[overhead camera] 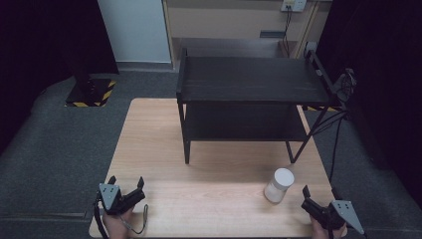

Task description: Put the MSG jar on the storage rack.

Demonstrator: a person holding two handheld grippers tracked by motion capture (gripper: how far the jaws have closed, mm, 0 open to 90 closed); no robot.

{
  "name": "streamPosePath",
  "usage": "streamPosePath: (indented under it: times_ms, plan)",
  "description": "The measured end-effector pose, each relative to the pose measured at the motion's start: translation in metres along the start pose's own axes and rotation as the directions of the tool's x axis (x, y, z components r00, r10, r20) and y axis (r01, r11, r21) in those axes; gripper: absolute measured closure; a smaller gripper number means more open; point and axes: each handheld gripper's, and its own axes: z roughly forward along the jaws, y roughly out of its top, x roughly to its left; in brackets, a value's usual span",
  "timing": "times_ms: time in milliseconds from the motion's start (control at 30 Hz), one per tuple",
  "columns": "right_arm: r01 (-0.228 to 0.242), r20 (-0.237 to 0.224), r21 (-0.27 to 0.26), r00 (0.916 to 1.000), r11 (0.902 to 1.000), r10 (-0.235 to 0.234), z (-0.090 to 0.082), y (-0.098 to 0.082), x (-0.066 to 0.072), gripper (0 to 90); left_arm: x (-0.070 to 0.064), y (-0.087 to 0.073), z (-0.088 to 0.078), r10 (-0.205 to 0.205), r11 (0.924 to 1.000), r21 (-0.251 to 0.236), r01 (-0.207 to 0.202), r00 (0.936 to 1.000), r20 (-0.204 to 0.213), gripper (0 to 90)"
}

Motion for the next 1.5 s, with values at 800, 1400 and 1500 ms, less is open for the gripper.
streamPosePath:
  times_ms: [800, 1400, 1500]
  plan:
    - [0.005, -0.191, -0.113, 0.9813, 0.9936, -0.026, -0.021, -0.001, 0.062, 0.5, 0.001, -0.001, -0.001, 0.008, 1.0, -0.006, -0.008, 0.9999, 0.015, 0.0]
    - [0.004, -0.195, -0.045, 0.9806, 0.999, -0.013, 0.013, 0.022, 0.077, 32.6, 0.003, -0.003, -0.002, -0.01, 0.9997, -0.023, 0.011, 0.9999, 0.012, 0.4]
    - [0.005, -0.196, -0.04, 0.9805, 0.9992, -0.013, 0.011, 0.024, 0.077, 33.0, 0.002, -0.003, -0.001, -0.003, 0.9998, -0.02, 0.003, 0.9999, 0.011, 0.4]
